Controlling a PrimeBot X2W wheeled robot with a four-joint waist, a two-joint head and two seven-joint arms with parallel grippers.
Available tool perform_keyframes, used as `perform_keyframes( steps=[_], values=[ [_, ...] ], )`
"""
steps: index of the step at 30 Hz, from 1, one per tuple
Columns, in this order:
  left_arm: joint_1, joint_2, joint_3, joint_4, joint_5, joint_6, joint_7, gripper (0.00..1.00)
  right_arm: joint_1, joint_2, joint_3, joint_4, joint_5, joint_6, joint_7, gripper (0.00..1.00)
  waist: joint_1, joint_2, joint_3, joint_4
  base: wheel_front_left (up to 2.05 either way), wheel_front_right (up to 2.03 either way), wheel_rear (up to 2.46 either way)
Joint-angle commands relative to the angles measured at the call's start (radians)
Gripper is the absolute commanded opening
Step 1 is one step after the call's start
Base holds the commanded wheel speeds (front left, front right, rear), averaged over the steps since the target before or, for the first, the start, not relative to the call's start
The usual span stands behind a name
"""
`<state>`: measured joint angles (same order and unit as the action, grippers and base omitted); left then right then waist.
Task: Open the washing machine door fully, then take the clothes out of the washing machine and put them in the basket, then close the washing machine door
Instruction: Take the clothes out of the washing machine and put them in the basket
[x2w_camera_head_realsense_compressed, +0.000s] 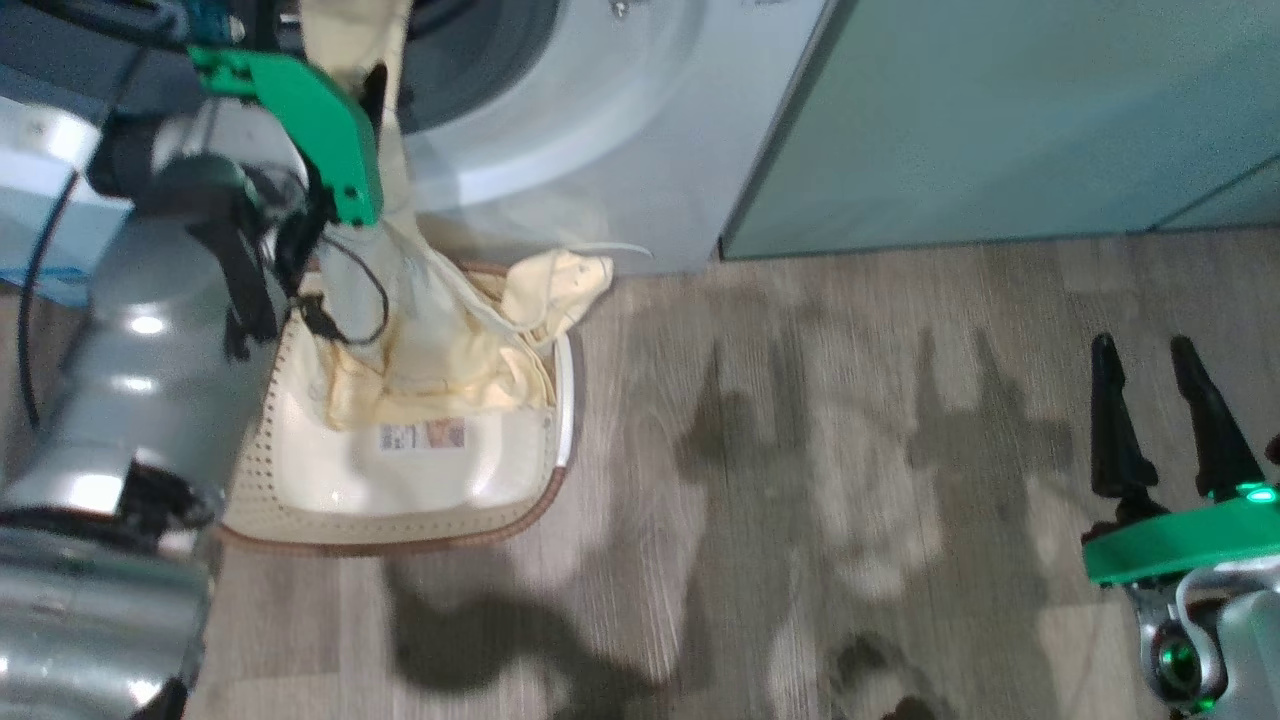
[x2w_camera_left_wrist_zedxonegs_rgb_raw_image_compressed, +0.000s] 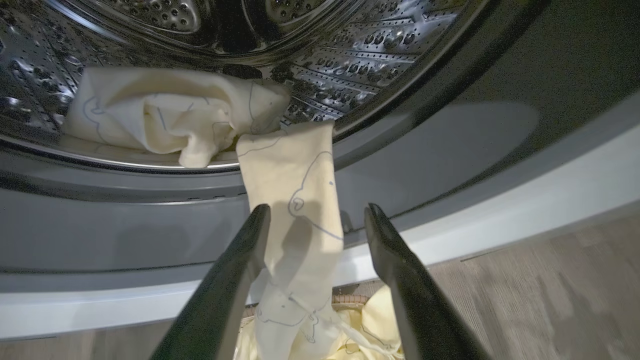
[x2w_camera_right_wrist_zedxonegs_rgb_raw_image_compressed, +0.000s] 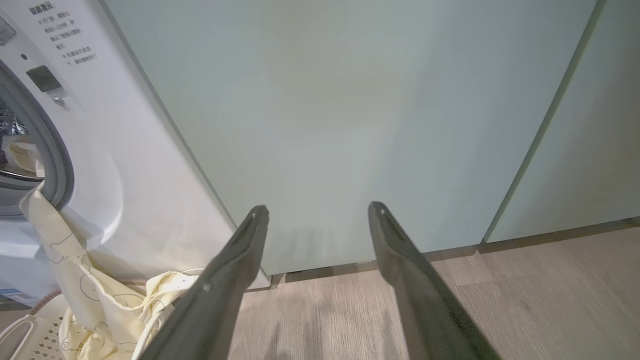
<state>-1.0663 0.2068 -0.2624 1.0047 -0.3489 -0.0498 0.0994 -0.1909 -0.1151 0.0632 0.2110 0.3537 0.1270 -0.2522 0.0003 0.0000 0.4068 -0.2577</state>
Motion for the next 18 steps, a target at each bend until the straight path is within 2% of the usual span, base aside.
perform_keyframes(
  steps=[1, 10, 18],
  values=[
    [-0.06, 0.037, 0.017, -0.007, 0.009, 0.006, 0.006, 1.0, -0.027, -0.001, 0.016, -0.035, 0.003, 0.004, -0.01, 1.0, -0.0003, 0.0, 0.046, -0.022, 0.0, 0.0, 0.0],
    [-0.244, 0.03, -0.016, 0.115, 0.031, 0.008, 0.03, 1.0, -0.066, 0.005, 0.021, -0.041, 0.003, 0.004, -0.01, 1.0, -0.0003, 0.0, 0.137, -0.048, 0.0, 0.0, 0.0],
    [-0.308, 0.018, -0.043, 0.203, 0.045, 0.013, 0.02, 1.0, -0.081, 0.011, 0.035, -0.043, 0.006, 0.004, -0.01, 1.0, -0.0003, 0.0, 0.173, -0.049, 0.0, 0.0, 0.0]
  ],
)
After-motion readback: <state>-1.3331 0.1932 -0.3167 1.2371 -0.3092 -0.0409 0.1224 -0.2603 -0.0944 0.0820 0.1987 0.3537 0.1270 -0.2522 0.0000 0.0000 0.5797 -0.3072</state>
